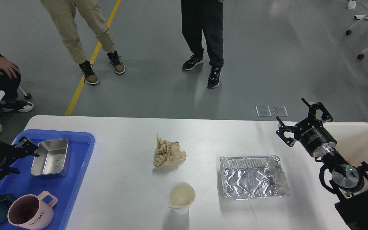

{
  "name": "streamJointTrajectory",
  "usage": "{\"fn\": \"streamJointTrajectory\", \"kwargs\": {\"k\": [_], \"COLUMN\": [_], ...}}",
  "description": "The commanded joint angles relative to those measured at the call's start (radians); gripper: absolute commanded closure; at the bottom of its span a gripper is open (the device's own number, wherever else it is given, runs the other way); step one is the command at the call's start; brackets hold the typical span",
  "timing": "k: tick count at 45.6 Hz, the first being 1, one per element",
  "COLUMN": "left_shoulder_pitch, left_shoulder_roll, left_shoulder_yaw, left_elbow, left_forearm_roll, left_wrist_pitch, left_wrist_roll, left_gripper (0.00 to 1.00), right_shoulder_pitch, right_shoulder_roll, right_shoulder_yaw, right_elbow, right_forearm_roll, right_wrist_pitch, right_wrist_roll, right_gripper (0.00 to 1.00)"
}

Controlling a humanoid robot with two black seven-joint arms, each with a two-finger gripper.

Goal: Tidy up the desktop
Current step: 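Open the left gripper and raise it away from the bin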

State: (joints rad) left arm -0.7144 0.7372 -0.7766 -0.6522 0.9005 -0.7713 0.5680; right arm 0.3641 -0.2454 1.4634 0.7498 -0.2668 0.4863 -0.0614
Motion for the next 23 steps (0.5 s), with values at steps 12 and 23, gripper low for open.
{"fn": "streamJointTrajectory", "kwargs": {"k": [12,23], "left_shoulder_pitch": [-0.092,-0.115], "left_shoulder_roll": [0.082,0.128], "left_shoulder_yaw": [-0.003,-0.033], "left_elbow": [-0.04,-0.04], "left_forearm_roll": [-0.08,-0.241], "left_wrist_pitch": [-0.177,-0.186], "left_wrist_roll": [0.0,0.001], "left_gripper": [0.13,0.03], "right_shoulder_pitch": [0.006,0.007], "right_shoulder_roll": [-0.003,-0.008], "right_shoulder_yaw": [0.0,-0.002], "right_elbow": [0.008,0.025], "right_forearm_roll": [0.0,0.0], "right_wrist_pitch": [-0.002,-0.005], "right_wrist_roll": [-0.001,-0.001], "right_gripper": [0.0,0.0]}}
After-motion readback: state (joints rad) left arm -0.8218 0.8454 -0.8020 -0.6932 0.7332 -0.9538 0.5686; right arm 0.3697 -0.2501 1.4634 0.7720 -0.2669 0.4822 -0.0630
